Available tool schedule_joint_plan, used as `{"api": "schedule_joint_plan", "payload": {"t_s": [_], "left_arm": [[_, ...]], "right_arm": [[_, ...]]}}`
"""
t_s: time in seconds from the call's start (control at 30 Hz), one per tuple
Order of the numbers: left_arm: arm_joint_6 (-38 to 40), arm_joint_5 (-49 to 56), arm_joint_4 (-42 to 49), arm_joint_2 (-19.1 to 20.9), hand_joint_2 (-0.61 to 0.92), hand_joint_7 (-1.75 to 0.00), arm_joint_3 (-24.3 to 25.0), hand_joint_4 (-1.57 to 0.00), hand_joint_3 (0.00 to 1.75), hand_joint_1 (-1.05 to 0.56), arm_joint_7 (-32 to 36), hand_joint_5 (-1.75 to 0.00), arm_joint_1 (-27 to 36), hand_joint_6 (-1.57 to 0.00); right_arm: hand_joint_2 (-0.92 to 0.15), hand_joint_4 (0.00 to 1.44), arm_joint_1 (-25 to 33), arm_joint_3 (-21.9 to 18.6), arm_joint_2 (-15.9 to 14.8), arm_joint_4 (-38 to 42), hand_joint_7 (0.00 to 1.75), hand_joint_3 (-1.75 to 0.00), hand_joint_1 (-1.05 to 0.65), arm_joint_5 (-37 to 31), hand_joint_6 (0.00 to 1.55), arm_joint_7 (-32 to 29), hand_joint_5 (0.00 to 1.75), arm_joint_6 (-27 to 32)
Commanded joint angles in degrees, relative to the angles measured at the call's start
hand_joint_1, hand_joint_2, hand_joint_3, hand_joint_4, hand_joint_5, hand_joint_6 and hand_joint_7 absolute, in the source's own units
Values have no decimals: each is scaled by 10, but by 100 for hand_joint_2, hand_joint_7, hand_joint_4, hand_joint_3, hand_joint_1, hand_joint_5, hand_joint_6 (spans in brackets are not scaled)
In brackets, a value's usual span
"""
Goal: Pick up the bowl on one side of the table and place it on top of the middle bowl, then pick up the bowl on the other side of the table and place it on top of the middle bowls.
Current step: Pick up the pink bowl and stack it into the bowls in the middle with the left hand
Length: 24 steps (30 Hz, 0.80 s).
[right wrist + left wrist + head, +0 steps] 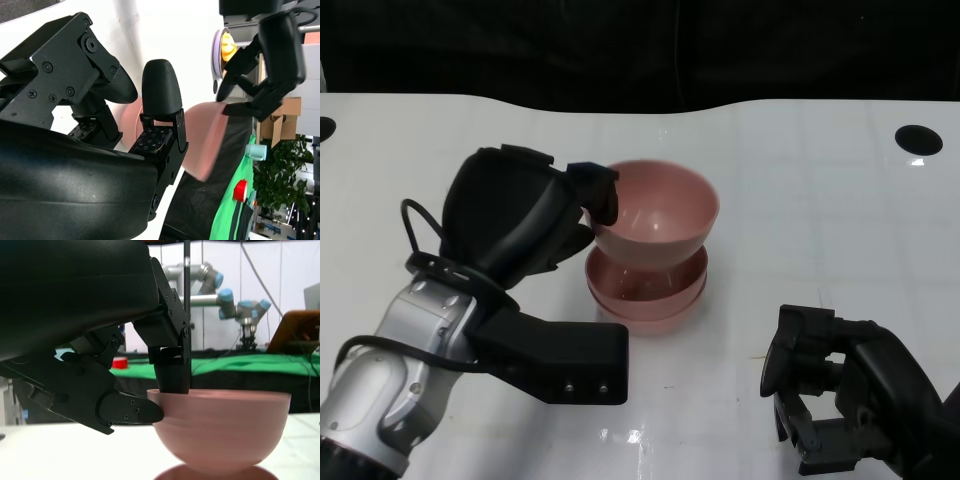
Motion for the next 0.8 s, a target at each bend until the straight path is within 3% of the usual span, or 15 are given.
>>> {"api": "schedule_joint_plan", "payload": {"t_s": [0.03, 0.1, 0.17, 0.2, 0.27, 0.37, 0.57, 0.6, 0.67, 0.7, 0.77, 0.8], "left_arm": [[11, -7, 25, -6, 83, -62, -7, -88, 20, -23, -22, -174, -19, -107], [15, -9, 39, -13, 82, -63, -12, -87, 22, -23, -32, -173, -22, -109], [18, -14, 54, -21, 74, -108, -17, -85, 37, -24, -37, -174, -23, -94], [19, -16, 61, -24, 72, -108, -20, -84, 42, -24, -41, -175, -24, -90], [15, -20, 83, -28, 76, -78, -28, -82, 37, -26, -41, -175, -24, -99], [14, -23, 102, -28, 84, -50, -37, -83, 21, -28, -42, -170, -26, -108], [4, -40, 141, -27, 87, -39, -53, -83, 10, -27, -65, -159, -28, -115], [4, -51, 143, -24, 87, -37, -54, -82, 8, -27, -89, -150, -27, -113], [7, -67, 136, -17, 91, -17, -54, -77, 8, -31, -131, -102, -25, -96], [14, -71, 125, -13, 92, -12, -53, -77, 8, -32, -151, -91, -24, -92], [25, -76, 99, -6, 92, -3, -50, -62, 10, -37, -180, -54, -18, -68], [30, -77, 84, -3, 92, -1, -47, -55, 10, -40, -190, -46, -13, -60]], "right_arm": [[-30, 94, -2, -2, 3, 3, 151, -157, -6, -2, 84, -3, 175, -4], [-30, 93, 0, -1, 3, 1, 152, -157, -7, -4, 84, -3, 175, -5], [-30, 93, 1, 0, 3, 0, 152, -157, -7, -7, 84, -3, 175, -6], [-30, 93, 2, 0, 3, -2, 152, -157, -7, -8, 84, -3, 175, -5], [-30, 94, 3, 1, 3, -5, 152, -157, -7, -9, 84, -3, 175, -1], [-30, 94, 4, 1, 3, -6, 153, -157, -7, -11, 84, -3, 175, -2], [-29, 95, 3, 0, 4, -6, 153, -158, -7, -11, 84, -2, 175, -2], [-29, 95, 4, 0, 4, -6, 153, -158, -7, -12, 84, -2, 175, -2], [-29, 95, 3, 0, 3, -7, 153, -158, -7, -13, 84, -3, 175, -1], [-29, 95, 3, 0, 3, -7, 153, -158, -7, -13, 84, -2, 175, -1], [-29, 95, 4, -1, 3, -7, 153, -158, -7, -12, 84, -2, 175, 0], [-29, 95, 4, -1, 4, -8, 153, -158, -7, -12, 84, -2, 175, 1]]}}
